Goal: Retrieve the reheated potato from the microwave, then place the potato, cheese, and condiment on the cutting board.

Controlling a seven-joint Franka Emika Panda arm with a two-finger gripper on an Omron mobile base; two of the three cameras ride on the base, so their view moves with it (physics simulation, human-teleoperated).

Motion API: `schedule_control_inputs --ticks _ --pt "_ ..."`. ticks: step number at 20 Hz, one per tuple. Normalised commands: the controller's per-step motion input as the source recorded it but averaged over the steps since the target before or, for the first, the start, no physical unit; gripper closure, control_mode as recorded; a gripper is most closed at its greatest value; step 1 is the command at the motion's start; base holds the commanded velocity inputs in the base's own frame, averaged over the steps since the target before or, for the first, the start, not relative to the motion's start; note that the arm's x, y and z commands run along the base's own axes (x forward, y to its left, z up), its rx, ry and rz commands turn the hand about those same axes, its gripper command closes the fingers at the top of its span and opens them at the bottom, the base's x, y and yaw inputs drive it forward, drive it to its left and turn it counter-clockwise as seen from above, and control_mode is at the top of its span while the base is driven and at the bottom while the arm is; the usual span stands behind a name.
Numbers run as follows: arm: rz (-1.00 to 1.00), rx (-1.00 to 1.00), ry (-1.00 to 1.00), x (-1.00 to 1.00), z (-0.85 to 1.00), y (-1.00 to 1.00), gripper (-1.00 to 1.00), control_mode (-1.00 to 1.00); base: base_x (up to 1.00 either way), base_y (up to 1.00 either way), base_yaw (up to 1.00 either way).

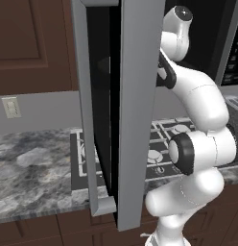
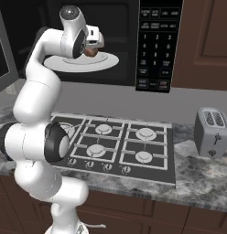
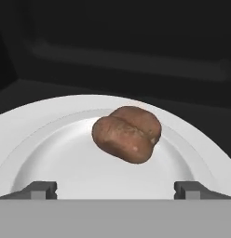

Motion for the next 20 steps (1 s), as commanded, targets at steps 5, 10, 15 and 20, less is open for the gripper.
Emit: schedule_control_inputs --ticks 5,10,15,20 --pt "0.00 0.00 0.00 0.40 -0.02 0.00 -1.00 -1.00 0.00 0.00 0.00" --pt "0.00 0.00 0.00 0.32 -0.04 0.00 -1.00 -1.00 0.00 0.00 0.00" --pt "0.00 0.00 0.00 0.28 -0.08 0.00 -1.00 -1.00 0.00 0.00 0.00" --pt "0.00 0.00 0.00 0.11 -0.08 0.00 -1.00 -1.00 0.00 0.00 0.00"
